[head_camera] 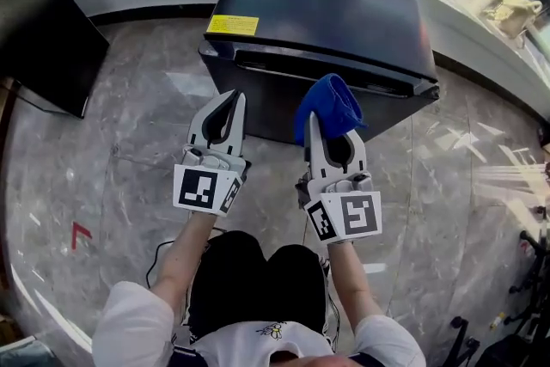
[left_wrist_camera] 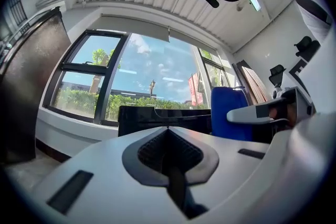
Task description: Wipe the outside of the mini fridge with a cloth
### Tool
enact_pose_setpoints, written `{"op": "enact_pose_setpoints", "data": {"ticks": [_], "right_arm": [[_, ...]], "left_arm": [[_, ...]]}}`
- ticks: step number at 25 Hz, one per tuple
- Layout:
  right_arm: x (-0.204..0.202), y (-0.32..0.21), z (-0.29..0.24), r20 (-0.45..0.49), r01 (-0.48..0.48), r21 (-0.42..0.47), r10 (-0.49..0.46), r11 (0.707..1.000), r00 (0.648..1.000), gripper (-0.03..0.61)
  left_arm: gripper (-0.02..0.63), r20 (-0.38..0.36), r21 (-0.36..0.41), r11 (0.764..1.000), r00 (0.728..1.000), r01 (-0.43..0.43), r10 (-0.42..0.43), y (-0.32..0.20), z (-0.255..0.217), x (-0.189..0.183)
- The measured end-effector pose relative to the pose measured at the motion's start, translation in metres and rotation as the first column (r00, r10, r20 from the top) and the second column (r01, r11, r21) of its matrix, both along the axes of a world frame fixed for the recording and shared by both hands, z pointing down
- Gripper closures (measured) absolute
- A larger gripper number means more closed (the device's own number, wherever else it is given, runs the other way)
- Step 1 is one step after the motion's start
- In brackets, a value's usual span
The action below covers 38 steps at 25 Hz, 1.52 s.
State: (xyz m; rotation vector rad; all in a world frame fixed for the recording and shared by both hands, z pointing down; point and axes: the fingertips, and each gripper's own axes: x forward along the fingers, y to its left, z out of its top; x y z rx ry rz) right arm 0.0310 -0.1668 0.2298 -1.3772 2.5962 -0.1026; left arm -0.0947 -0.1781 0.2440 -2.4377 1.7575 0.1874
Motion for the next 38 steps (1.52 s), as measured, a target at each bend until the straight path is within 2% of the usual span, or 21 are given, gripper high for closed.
{"op": "enact_pose_setpoints", "data": {"ticks": [3,7,10,11,15,21,24,30,38], "right_arm": [[-0.013,0.003,0.017,0.000,0.049,-0.017,-0.049,0.999,0.999,0.506],[-0.048,-0.001,0.007,-0.012,0.139,0.048,-0.138,0.989,0.990,0.506],[-0.080,0.003,0.010,-0.037,0.204,0.080,-0.201,0.976,0.979,0.506],[-0.089,0.003,0.010,-0.037,0.215,0.087,-0.212,0.973,0.977,0.506],[-0.122,0.001,0.007,-0.050,0.243,0.088,-0.240,0.966,0.970,0.506],[-0.166,-0.008,0.015,-0.103,0.273,0.041,-0.267,0.961,0.958,0.506],[-0.184,-0.013,0.018,-0.152,0.258,0.035,-0.250,0.966,0.956,0.506],[-0.178,-0.024,0.023,-0.178,0.159,0.046,-0.148,0.986,0.973,0.506],[-0.117,-0.028,0.025,-0.145,0.029,0.039,-0.023,0.999,0.989,0.506]], "left_arm": [[0.609,0.001,-0.049,0.999,1.000,0.003,-0.003,0.005,0.021,-0.004],[0.609,0.015,0.000,1.000,1.000,0.018,-0.018,0.000,0.020,-0.021],[0.609,-0.064,0.021,0.998,0.996,0.066,-0.064,0.002,0.031,-0.038],[0.609,-0.070,0.021,0.997,0.995,0.068,-0.066,0.001,0.033,-0.041],[0.609,-0.016,-0.011,0.999,0.999,0.040,-0.040,-0.005,0.040,-0.046],[0.609,-0.106,-0.049,0.992,0.987,0.113,-0.118,0.001,0.060,-0.082],[0.609,-0.121,-0.058,0.990,0.983,0.131,-0.138,0.003,0.066,-0.089],[0.609,-0.091,-0.057,0.993,0.990,0.107,-0.111,0.004,0.069,-0.072],[0.609,-0.094,-0.061,0.997,0.994,0.057,-0.063,0.004,0.074,-0.045]]}}
